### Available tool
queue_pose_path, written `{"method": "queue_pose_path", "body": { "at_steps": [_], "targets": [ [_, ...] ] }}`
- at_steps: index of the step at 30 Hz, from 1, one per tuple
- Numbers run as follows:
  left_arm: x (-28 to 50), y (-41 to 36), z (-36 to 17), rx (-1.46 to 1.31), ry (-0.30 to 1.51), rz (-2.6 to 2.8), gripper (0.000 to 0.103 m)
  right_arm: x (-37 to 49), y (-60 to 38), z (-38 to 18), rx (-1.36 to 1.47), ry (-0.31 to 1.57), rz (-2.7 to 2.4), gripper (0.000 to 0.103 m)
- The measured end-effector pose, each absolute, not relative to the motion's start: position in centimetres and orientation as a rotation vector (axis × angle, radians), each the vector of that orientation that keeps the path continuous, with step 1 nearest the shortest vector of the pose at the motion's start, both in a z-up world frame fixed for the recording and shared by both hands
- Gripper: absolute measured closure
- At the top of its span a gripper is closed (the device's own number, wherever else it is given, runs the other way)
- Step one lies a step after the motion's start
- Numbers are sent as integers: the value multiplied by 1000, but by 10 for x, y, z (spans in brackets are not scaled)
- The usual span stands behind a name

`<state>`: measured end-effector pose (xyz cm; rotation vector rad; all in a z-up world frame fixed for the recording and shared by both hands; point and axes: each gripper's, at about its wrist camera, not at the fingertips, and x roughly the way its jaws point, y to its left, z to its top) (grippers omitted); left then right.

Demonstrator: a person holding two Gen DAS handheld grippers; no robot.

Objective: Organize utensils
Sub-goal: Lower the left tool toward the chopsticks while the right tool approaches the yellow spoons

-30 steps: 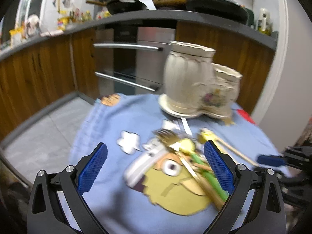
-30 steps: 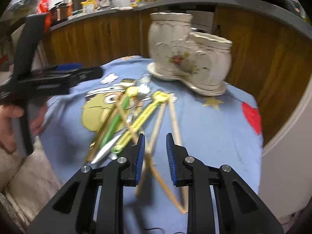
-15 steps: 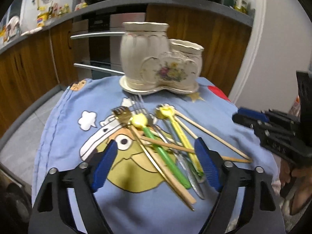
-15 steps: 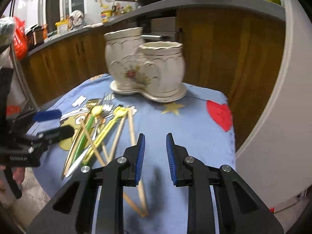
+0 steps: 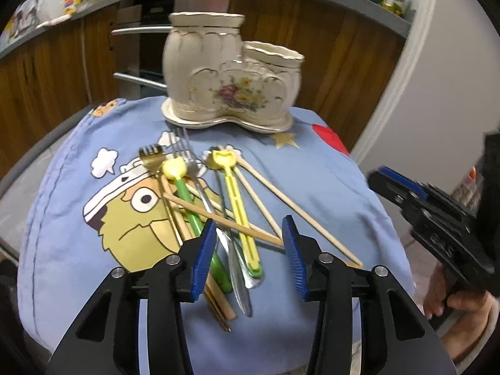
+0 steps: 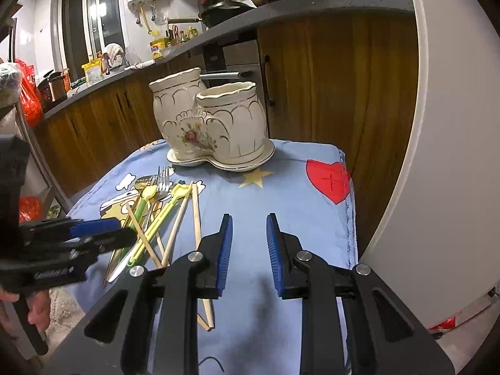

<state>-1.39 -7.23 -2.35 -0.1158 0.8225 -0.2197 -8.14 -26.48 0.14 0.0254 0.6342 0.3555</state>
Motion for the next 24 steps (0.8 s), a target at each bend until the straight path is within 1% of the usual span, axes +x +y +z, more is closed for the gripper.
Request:
{"method": "queue_pose_path", "body": {
  "at_steps": [2,6,13,15,16,17,18,20,22,24],
  "targets": [
    [-9,-69,-26,-132,837,-196,62,-84,-265,2,14,628,356,80],
    [-2,-62,-37,-195,895,-184,62,-89,-267,3,14,621,363,80],
    [16,-58,-35,-256,891,-171,62,-90,-266,3,22,616,377,80],
    [23,-60,-34,-236,883,-160,64,-90,-266,3,23,616,377,80],
    [26,-60,-34,-226,880,-153,67,-90,-266,3,23,617,377,80],
    [31,-61,-33,-218,876,-150,75,-90,-266,3,21,616,376,80],
    [34,-60,-33,-219,879,-151,80,-90,-265,2,19,616,375,80],
    [42,-57,-35,-229,883,-150,94,-89,-263,1,13,618,375,80],
    [44,-55,-35,-234,871,-158,101,-88,-262,0,9,620,375,80],
    [45,-54,-32,-233,849,-175,102,-86,-261,-1,7,621,378,80]
  ]
}}
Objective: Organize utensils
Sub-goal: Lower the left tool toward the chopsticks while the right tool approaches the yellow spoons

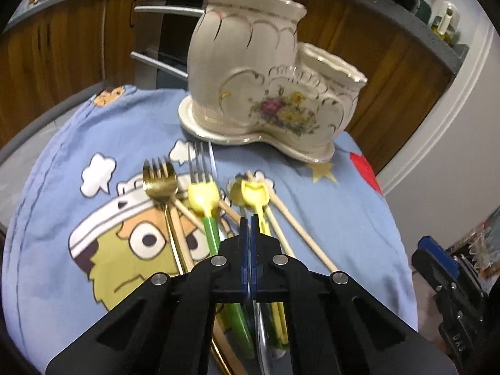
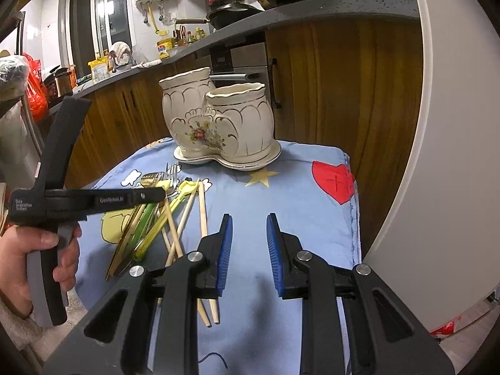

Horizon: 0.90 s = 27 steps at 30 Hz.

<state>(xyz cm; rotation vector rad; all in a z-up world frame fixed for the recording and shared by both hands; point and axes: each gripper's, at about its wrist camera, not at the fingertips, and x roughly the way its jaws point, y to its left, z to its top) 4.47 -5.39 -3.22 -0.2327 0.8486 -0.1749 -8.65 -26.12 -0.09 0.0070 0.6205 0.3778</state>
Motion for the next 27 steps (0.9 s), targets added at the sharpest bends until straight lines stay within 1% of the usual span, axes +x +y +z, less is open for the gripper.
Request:
{"method": "queue_pose_path", "body": {
  "at_steps": [6,10,11,12,13,14,18,22,27],
  "targets": [
    [46,-45,-20,-172,798,-176,103,-81,-257,-6,1,637,375,80],
    [49,-43,-18,-76,819,-204,101,-78,-258,-6,4,635,367,80],
    [50,-43,-20,-88,847,-222,95,-77,-258,-6,7,635,360,80],
    [50,-42,-20,-105,855,-239,92,-75,-261,-6,13,637,351,80],
    [47,-43,-20,-113,854,-255,81,-73,-263,-7,20,639,343,80],
    [43,-46,-20,-110,851,-261,73,-72,-264,-7,24,641,337,80],
    [30,-65,-22,-25,845,-272,73,-68,-268,-8,39,648,322,80],
    [25,-66,-22,33,835,-237,73,-70,-262,-10,13,653,340,80],
    [26,-57,-27,27,865,-209,73,-71,-262,-9,14,649,343,80]
  ]
}}
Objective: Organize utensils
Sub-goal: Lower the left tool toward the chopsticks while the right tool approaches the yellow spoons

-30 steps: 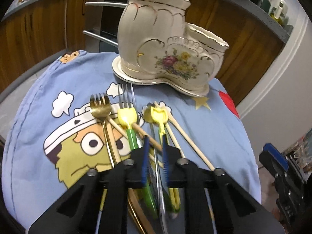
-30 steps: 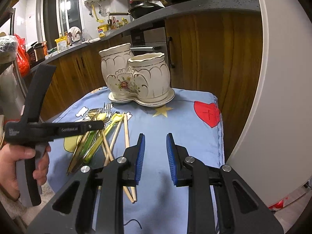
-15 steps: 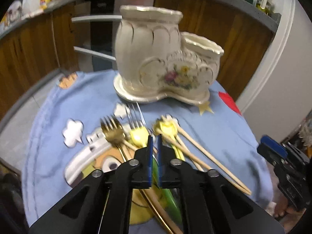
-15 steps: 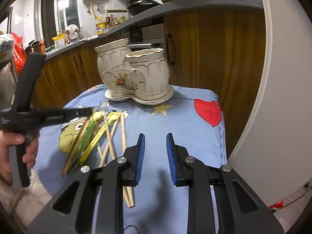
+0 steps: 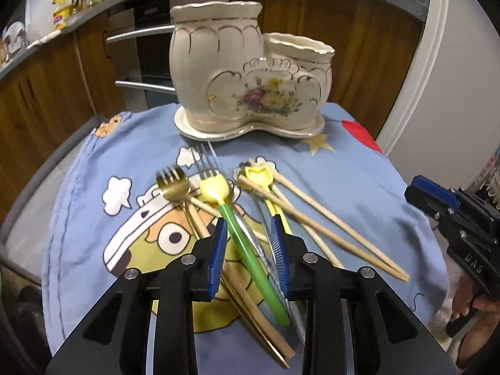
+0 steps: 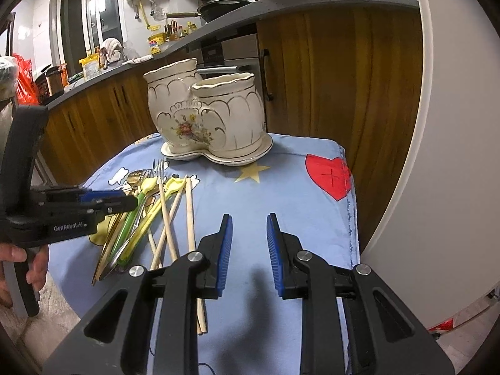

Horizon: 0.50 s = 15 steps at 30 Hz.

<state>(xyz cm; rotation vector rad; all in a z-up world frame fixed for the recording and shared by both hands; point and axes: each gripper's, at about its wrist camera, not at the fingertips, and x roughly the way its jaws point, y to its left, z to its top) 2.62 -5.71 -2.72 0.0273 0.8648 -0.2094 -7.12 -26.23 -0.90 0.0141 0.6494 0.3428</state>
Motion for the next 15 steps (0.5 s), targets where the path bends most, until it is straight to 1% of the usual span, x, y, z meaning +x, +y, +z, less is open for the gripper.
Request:
{"method": "queue_pose_path", "body": {
  "at_steps": [3,6,8,15],
  "targets": [
    [23,-54,-25,-33,882,-240,73,-72,-265,-8,22,644,335,80],
    [17,-72,-15,-31,866,-282,73,-70,-268,-9,25,647,316,80],
    [16,-84,-13,-48,868,-296,75,-69,-272,-9,30,649,300,80],
    [22,-109,-29,-97,932,-258,76,-71,-279,-6,47,639,296,80]
  ]
}}
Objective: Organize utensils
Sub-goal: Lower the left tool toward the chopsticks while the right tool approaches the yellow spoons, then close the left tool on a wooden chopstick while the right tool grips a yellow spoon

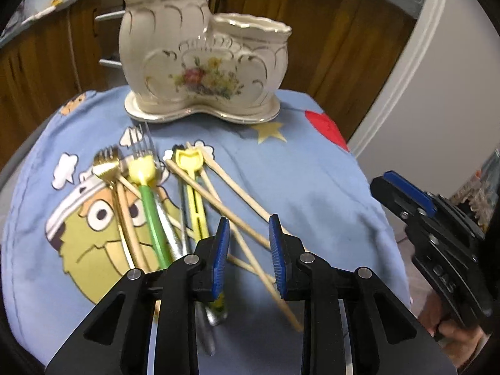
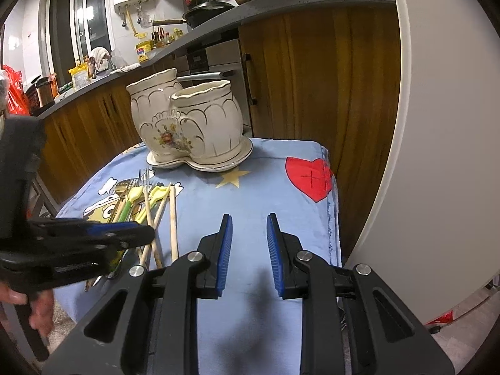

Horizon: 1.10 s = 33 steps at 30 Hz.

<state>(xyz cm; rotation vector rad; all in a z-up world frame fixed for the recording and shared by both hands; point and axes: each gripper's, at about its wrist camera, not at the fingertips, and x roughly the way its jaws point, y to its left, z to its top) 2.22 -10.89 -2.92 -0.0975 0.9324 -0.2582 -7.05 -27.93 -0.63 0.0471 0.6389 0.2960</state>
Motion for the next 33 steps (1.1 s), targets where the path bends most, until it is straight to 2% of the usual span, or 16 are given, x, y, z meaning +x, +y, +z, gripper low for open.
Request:
{"method": "queue_pose_path", "body": {
  "at_steps": [9,12,15,16,33],
  "targets": [
    [42,-122,-39,-39,960,-158,76,-77,-285,-1,62,620,321,80],
    [48,-122,-39,-16,935,-120,81,-78,-286,0,64,614,328,80],
    [52,-123,-37,-21,918,-120,97,-79,-288,0,67,611,333,80],
    [52,-122,-35,-38,915,-132,97,-79,-289,0,67,610,334,80],
    [22,-87,9,-53,796,-238,97,-70,-267,-10,59,663,381,80]
  ]
}}
